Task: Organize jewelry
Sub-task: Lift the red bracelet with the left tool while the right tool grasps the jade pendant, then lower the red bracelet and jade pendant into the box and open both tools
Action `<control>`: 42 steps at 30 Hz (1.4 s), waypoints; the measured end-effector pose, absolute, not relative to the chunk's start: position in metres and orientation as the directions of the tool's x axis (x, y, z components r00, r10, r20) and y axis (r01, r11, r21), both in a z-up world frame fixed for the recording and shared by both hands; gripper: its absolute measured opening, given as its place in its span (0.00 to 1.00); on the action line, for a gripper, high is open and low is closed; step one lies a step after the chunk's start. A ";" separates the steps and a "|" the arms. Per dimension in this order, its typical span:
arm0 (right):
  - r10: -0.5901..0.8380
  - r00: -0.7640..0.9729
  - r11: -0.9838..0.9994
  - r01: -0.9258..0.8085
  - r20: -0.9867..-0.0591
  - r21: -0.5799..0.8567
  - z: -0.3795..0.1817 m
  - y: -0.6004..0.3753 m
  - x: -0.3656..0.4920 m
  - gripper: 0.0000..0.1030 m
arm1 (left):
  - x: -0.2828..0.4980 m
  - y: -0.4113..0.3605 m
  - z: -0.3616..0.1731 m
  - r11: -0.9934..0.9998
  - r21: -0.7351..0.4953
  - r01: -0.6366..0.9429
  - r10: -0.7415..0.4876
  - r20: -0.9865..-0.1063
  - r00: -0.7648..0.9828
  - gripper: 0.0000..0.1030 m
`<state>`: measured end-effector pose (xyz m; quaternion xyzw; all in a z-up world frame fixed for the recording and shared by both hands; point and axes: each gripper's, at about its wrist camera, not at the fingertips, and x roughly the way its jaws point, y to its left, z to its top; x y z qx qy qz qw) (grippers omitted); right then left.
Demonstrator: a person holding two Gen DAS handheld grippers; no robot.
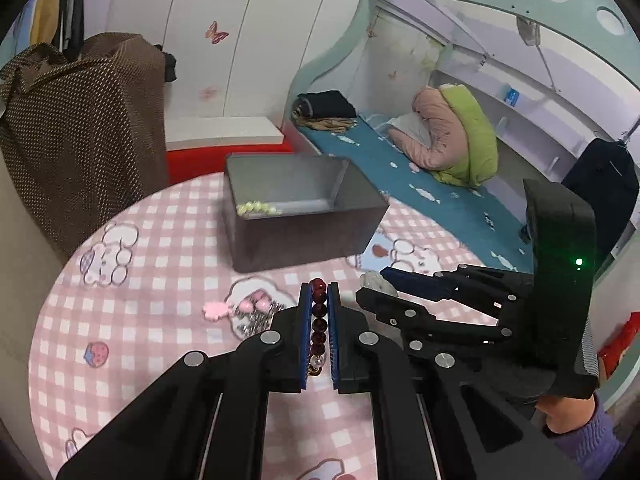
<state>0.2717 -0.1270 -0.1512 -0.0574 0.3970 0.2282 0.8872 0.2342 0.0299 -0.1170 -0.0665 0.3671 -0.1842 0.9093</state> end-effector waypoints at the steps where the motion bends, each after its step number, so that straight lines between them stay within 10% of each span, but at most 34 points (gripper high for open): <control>1: 0.364 0.589 0.890 -0.448 -0.722 0.084 -0.146 -0.129 0.272 0.28 | 0.235 0.030 -0.114 0.921 -0.257 0.292 -0.389 -0.640 0.663 0.06; 15: 0.422 0.656 0.895 -0.412 -0.626 0.171 -0.089 -0.144 0.320 0.28 | 0.298 0.015 -0.041 0.930 -0.171 0.326 -0.362 -0.581 0.729 0.06; 37: 0.397 0.573 0.899 -0.400 -0.717 0.178 -0.141 -0.118 0.377 0.28 | 0.355 0.018 -0.117 0.946 -0.177 0.272 -0.313 -0.722 0.617 0.07; 42: 0.395 0.569 0.898 -0.404 -0.722 0.173 -0.142 -0.114 0.376 0.28 | 0.351 0.019 -0.114 0.948 -0.182 0.260 -0.310 -0.710 0.632 0.28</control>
